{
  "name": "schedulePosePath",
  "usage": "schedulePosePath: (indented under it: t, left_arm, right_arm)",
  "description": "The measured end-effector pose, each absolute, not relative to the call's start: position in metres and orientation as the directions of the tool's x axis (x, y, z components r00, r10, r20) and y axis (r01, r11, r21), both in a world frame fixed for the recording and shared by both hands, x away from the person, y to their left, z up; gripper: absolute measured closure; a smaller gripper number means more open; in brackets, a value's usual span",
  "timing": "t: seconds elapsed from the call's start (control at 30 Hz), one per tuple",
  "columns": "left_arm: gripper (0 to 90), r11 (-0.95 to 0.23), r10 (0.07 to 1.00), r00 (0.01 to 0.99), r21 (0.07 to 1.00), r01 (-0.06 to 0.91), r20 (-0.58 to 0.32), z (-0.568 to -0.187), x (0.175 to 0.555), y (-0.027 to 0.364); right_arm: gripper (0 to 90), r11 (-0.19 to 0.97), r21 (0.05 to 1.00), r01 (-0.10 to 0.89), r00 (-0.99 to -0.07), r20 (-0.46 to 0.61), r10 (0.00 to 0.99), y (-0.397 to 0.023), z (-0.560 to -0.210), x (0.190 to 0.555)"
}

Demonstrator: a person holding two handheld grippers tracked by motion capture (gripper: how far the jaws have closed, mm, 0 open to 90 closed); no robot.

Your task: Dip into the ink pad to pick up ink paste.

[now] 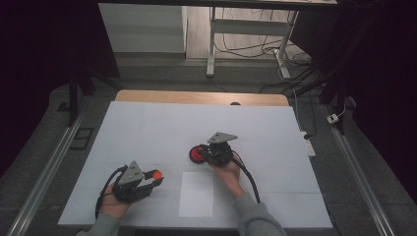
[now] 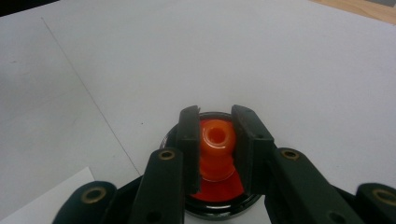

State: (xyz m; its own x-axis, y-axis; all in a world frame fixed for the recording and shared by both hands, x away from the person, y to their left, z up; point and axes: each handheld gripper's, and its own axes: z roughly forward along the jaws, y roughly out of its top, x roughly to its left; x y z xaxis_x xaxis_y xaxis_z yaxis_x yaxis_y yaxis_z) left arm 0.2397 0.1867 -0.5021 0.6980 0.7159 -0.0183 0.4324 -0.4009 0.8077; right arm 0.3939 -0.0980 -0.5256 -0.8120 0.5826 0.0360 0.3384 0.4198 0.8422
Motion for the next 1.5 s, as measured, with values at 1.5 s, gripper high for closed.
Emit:
schedulePosePath:
  t: [1.5]
  left_arm:
    - [64.7, -0.398, 0.716, 0.697, 0.808, 0.434, -0.022, -0.5010, 0.2390, 0.1873]
  right_arm:
    - [73.0, 0.433, 0.824, 0.365, -0.810, 0.052, 0.583, -0.0963, -0.5255, 0.3965]
